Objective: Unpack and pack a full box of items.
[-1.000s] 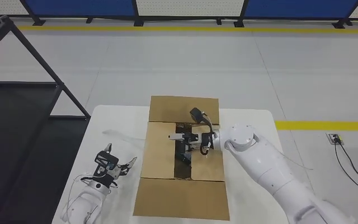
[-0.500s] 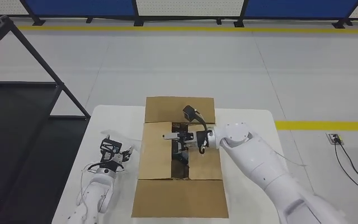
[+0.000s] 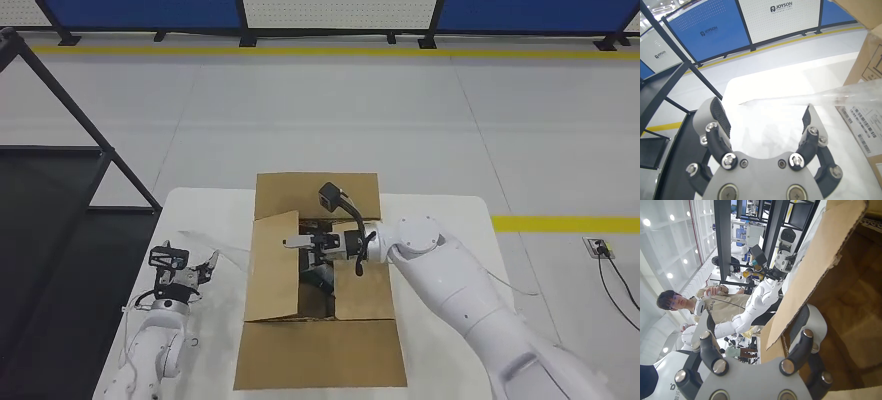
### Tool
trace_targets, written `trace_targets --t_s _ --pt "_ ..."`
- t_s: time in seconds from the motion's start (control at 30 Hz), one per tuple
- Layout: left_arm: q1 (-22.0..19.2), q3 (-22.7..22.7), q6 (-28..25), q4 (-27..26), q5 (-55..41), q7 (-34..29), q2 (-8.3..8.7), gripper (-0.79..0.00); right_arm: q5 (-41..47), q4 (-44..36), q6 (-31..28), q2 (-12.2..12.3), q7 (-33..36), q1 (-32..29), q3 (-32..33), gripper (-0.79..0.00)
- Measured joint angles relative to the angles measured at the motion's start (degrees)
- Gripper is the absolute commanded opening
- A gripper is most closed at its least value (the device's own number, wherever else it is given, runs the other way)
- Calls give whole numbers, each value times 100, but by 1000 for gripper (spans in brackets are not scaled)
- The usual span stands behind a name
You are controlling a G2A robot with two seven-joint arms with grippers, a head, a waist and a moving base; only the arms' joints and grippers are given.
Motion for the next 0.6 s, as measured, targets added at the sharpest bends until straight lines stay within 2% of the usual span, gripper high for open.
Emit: trace_targets --t_s 0.3,0.6 --pt "-17 -136 435 -39 -400 236 -62 0 -90 14 -45 -57 1 -25 102 0" --pt "391 -423 1106 -241 -1006 869 -139 0 -124 73 24 -126 100 -1 185 0"
